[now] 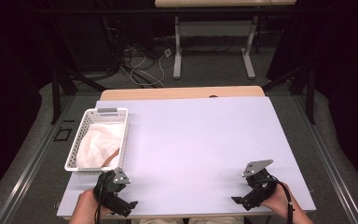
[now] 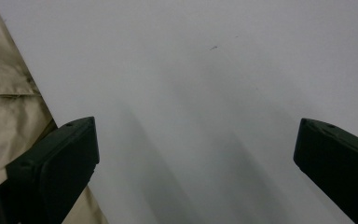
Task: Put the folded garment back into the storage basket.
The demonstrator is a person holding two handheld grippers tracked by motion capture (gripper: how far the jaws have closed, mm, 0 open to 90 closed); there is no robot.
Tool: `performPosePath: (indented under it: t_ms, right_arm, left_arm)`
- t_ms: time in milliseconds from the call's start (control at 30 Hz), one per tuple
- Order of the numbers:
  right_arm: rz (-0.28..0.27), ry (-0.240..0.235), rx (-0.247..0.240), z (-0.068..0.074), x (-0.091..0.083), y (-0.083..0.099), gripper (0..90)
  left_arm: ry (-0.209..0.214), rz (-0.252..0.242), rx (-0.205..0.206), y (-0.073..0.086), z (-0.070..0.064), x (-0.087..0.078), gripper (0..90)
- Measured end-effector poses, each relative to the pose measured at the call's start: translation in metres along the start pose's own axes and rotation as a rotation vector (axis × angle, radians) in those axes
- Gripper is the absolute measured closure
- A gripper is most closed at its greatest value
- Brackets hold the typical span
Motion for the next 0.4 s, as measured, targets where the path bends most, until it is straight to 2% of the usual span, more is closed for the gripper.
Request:
performPosePath:
  t_ms: [100,400]
  right_arm:
    - [0.000,0.003,0.022,0.0019,-0.0014,0.0015,0.0]
    - [-0.001,0.005,0.006,0.0012,-0.0014,0.0020,0.0]
  left_arm:
    - [-0.012,-0.005,-0.001,0.0017,0.0000,-0.0004,0.4]
    - [-0.021,-0.024,-0.013,0.0012,0.0028,0.0006,0.4]
Point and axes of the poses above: each handheld gripper's, and its own axes: x roughly forward along the jaws, y roughly out of its underside, z roughly to its left, the point moved 4 cm from there along x, roughly forward along the jaws, and after that the axes turned 7 degrees about -z, right-handed, at the moved point
